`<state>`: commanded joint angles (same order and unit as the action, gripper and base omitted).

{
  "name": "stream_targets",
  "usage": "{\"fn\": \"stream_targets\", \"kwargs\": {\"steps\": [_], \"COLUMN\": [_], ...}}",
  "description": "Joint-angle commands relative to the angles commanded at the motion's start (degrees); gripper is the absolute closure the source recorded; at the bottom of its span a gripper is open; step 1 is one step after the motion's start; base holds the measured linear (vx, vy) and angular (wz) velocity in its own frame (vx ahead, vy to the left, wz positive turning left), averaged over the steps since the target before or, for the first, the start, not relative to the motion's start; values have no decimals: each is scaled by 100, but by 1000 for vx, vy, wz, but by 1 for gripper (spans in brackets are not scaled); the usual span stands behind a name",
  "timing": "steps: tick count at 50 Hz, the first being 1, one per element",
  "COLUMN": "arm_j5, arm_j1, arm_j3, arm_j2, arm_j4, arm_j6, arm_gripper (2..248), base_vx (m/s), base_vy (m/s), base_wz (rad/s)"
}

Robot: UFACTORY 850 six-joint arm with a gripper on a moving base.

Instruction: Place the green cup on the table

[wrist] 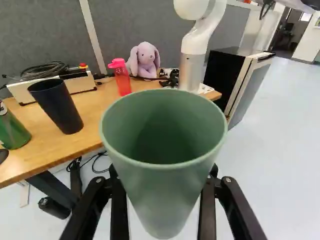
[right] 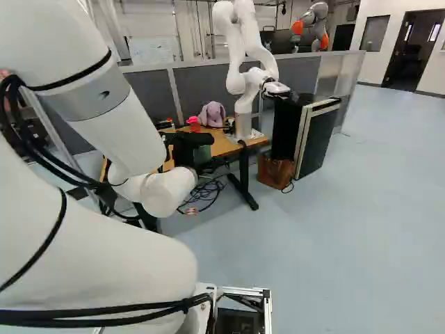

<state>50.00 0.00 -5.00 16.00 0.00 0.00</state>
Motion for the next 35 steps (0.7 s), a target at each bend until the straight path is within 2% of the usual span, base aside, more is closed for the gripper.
{"fn": "stream_targets", "kwargs": {"steps": [12,13,16,35], "arm_j5": [0,0,0,0], "arm_j1": [0,0,0,0], "arm_j3": [0,-129,-206,-675], "arm_j2": [0,-153,-242,-767], "arm_j4": [0,0,0,0], "arm_j6": [0,0,0,0], "arm_gripper": [129,129,129,129], "base_vx": [320,293,209,29], "base_vy": [0,-2,2,1], "base_wz": [-20,-14,10,8]}}
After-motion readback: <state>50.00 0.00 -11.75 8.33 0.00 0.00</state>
